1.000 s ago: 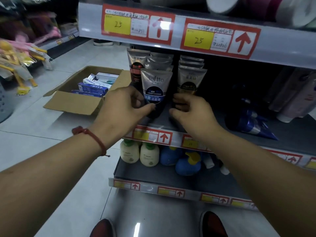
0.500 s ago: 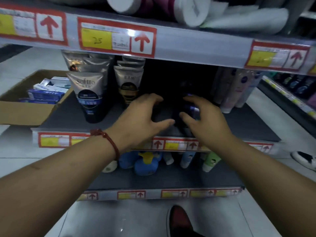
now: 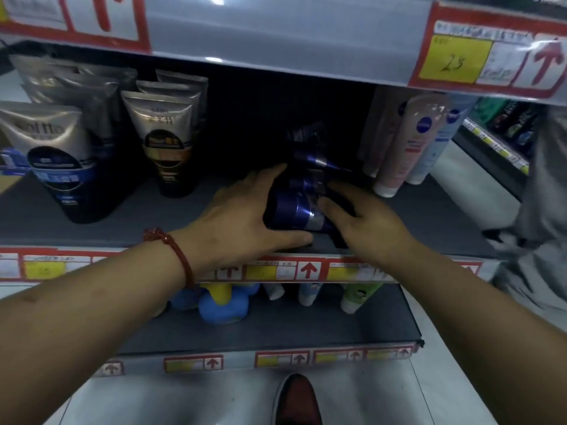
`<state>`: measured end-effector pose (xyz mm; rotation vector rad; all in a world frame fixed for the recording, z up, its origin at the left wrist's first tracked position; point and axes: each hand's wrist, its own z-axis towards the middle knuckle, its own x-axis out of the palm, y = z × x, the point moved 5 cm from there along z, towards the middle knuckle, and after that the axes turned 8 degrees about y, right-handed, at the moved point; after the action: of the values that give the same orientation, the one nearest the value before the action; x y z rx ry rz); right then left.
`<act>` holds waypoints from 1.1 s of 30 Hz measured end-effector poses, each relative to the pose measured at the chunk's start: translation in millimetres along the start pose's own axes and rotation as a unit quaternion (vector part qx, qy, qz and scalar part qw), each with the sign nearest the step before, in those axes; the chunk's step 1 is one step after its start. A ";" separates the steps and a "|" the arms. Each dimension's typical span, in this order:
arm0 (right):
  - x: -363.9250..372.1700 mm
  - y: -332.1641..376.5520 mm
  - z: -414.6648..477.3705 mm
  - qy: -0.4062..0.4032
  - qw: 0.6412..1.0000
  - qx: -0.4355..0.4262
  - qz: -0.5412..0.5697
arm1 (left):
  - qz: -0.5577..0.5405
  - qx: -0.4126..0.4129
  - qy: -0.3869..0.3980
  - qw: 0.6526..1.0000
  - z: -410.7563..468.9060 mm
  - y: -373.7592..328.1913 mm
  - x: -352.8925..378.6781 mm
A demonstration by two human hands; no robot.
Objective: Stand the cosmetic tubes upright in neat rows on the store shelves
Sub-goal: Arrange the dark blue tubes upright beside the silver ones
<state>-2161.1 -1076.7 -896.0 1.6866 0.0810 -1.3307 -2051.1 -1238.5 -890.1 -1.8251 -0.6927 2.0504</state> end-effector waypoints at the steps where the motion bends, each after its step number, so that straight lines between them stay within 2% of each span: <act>1: 0.7 -0.7 1.3 0.002 1.000 -0.003 0.004 | 0.001 -0.005 -0.012 1.000 0.7 0.9 -0.6; 4: 2.7 4.3 0.8 0.011 0.999 -0.033 0.022 | -0.029 -0.024 -0.038 0.999 -0.6 4.8 -2.7; 9: 7.5 12.1 4.2 0.029 0.995 -0.062 0.075 | -0.013 -0.018 -0.012 1.000 -1.6 7.6 -2.0; 14: 1.7 11.3 17.7 -0.025 0.994 -0.059 0.091 | 0.007 -0.005 -0.007 1.000 -2.0 4.9 -0.7; 18: -3.0 8.9 21.5 -0.058 0.994 -0.030 0.087 | 0.009 -0.018 -0.034 0.999 -3.2 1.7 -0.9; 22: -11.3 3.1 15.5 -0.055 0.998 0.001 0.042 | 0.018 -0.058 -0.068 0.996 -9.2 2.1 -5.9; 28: -18.7 9.5 -9.3 -0.100 0.993 0.032 -0.048 | 0.155 -0.084 -0.054 0.983 -25.6 -10.3 -18.5; 31: -11.8 23.1 -15.0 -0.075 0.994 0.074 -0.021 | 0.057 -0.102 -0.048 0.992 -29.3 -9.8 -28.4; 33: -3.7 34.7 -11.0 -0.056 0.992 0.111 -0.006 | 0.038 -0.098 -0.063 0.992 -26.5 -7.4 -33.2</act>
<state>-2135.2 -1086.3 -872.2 1.7929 -0.1265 -1.4854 -2021.0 -1246.0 -860.2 -1.8629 -0.8997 2.2334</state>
